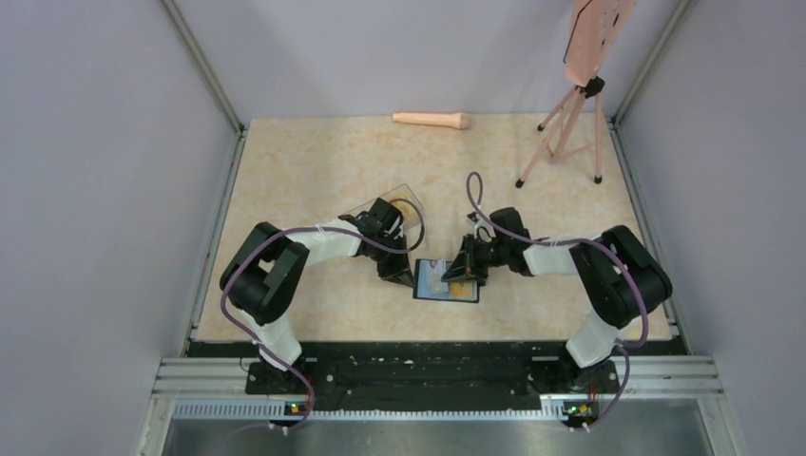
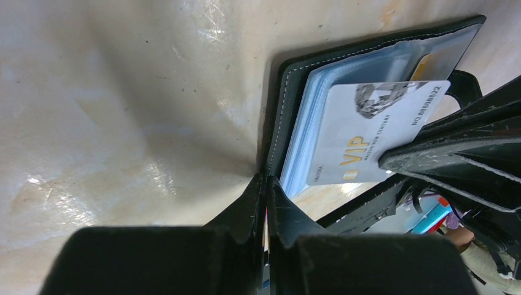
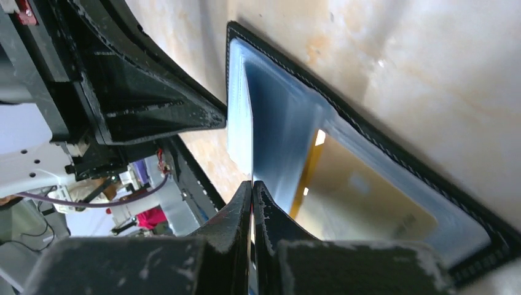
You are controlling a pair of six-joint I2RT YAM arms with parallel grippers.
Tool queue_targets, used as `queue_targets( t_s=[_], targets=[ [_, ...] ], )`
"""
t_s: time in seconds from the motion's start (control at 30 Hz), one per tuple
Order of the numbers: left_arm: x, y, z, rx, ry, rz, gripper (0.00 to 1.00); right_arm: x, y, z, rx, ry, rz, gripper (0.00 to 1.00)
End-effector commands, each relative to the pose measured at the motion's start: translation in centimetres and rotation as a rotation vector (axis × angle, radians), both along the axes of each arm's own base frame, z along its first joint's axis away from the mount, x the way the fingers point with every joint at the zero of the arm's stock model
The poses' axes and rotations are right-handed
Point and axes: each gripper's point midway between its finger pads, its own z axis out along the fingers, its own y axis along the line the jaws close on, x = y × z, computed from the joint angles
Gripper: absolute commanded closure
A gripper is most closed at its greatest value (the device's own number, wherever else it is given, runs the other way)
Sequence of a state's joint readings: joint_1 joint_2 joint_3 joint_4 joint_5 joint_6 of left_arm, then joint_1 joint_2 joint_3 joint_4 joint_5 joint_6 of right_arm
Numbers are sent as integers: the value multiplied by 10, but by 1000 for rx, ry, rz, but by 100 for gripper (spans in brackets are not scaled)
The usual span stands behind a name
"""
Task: Put the credit cards into the card holder
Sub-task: Insert the credit card into the card holder.
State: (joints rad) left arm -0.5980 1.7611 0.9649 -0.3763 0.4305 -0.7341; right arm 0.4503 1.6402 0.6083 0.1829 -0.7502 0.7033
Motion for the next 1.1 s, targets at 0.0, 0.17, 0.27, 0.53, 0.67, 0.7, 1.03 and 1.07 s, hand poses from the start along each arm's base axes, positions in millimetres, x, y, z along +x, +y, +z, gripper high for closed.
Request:
queue_targets(
  t_s=[0.0, 0.17, 0.27, 0.53, 0.67, 0.7, 1.03, 1.07],
  targets=[
    [6, -3, 2, -9, 8, 17, 95, 18, 32, 23, 108, -41, 24, 100],
    [6, -2, 3, -3, 1, 22, 95, 30, 28, 45, 96, -102, -12, 100],
    [7, -3, 4, -6, -1, 20, 96, 35, 17, 55, 64, -135, -46, 100],
    [9, -5, 4, -11, -1, 17, 98, 30, -21, 57, 6, -132, -125, 100],
    [8, -5, 4, -12, 1, 13, 99, 24, -35, 44, -32, -105, -142, 100],
    [8, -5, 3, -12, 3, 13, 99, 24, -38, 42, -40, -107, -148, 100],
    [5, -3, 2, -9, 9, 5, 100, 13, -51, 15, -107, -40, -147, 100],
    [4, -3, 1, -9, 10, 3, 100, 13, -52, 14, -109, -36, -145, 100]
  ],
)
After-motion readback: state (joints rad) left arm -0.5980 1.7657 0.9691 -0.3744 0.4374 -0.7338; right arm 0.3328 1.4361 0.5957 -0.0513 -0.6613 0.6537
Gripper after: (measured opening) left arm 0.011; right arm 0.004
